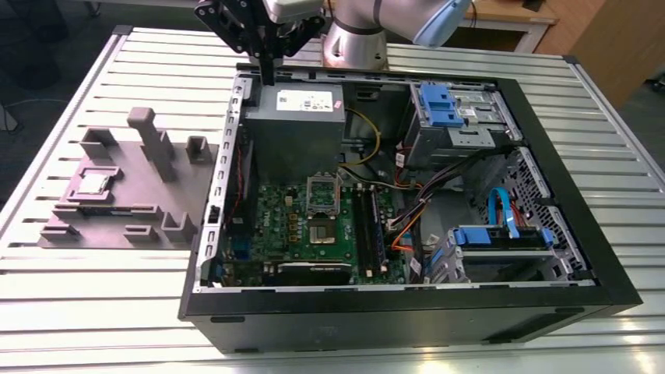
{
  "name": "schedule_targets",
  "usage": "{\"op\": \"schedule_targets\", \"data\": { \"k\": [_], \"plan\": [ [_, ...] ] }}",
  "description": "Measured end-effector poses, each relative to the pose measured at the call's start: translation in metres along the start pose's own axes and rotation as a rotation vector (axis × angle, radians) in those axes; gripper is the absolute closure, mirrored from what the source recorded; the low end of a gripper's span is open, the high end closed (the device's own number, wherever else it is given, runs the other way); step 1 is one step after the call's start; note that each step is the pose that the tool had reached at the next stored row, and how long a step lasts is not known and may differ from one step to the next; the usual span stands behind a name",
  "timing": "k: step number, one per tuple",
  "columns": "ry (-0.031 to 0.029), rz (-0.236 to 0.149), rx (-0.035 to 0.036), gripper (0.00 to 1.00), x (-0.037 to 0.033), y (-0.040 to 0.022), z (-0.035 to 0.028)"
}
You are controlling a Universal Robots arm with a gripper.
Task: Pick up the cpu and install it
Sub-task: 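Reach for the cpu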
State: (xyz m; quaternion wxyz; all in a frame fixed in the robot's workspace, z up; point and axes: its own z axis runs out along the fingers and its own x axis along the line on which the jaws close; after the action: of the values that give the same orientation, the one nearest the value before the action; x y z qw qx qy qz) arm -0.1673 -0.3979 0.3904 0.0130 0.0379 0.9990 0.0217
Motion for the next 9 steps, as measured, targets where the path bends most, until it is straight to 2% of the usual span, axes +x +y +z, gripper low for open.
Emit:
{"op": "schedule_targets", "data": {
  "k": [5,9],
  "plan": [
    [0.0,0.0,0.0,0.9,0.0002,0.0,0.0],
    [-0.0001,0.0,-0.0001,0.9,0.0029,-0.0002,0.0]
  ]
}}
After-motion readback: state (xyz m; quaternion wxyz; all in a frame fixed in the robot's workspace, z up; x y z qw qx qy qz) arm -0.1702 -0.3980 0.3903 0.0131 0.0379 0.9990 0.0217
